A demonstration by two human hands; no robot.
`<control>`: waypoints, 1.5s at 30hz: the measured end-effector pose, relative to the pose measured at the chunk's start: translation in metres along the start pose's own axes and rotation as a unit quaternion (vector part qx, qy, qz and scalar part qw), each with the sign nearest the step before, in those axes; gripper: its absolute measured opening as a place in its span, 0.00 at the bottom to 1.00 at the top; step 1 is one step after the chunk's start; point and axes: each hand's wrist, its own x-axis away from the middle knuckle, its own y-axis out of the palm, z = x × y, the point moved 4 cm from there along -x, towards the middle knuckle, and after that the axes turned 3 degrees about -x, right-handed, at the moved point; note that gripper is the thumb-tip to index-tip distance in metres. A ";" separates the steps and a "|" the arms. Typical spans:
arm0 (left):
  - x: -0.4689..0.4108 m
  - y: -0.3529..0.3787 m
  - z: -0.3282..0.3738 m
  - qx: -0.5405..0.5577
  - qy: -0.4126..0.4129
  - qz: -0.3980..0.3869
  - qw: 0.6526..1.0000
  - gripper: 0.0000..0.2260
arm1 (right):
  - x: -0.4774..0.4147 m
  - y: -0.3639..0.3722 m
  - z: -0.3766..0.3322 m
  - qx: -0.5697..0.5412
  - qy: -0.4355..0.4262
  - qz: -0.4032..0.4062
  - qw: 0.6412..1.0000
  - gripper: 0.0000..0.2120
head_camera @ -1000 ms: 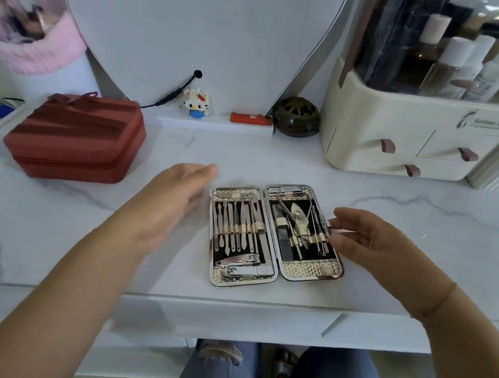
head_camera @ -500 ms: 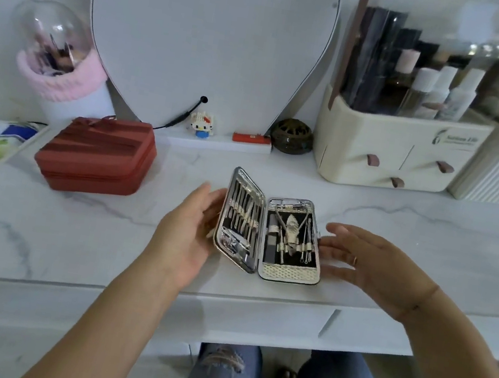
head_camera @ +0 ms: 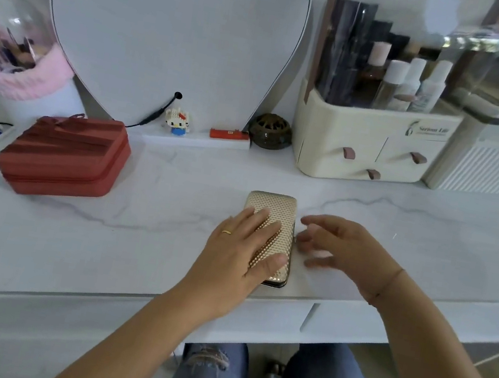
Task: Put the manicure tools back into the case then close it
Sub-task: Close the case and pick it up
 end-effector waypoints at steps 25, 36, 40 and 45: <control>0.000 0.003 -0.005 -0.028 0.013 -0.067 0.997 0.34 | 0.003 0.010 0.021 0.397 -0.207 -0.077 0.891 0.19; 0.022 0.008 0.035 -0.111 0.071 0.122 0.984 0.26 | 0.064 -0.022 0.029 -0.047 -0.232 0.191 0.953 0.10; 0.029 0.040 0.076 -0.116 0.148 0.137 0.973 0.21 | 0.106 -0.068 0.098 -0.240 -0.131 0.435 0.858 0.12; 0.016 0.066 0.097 -0.127 0.144 0.119 0.974 0.22 | 0.103 -0.084 0.191 -0.444 0.095 0.398 0.797 0.10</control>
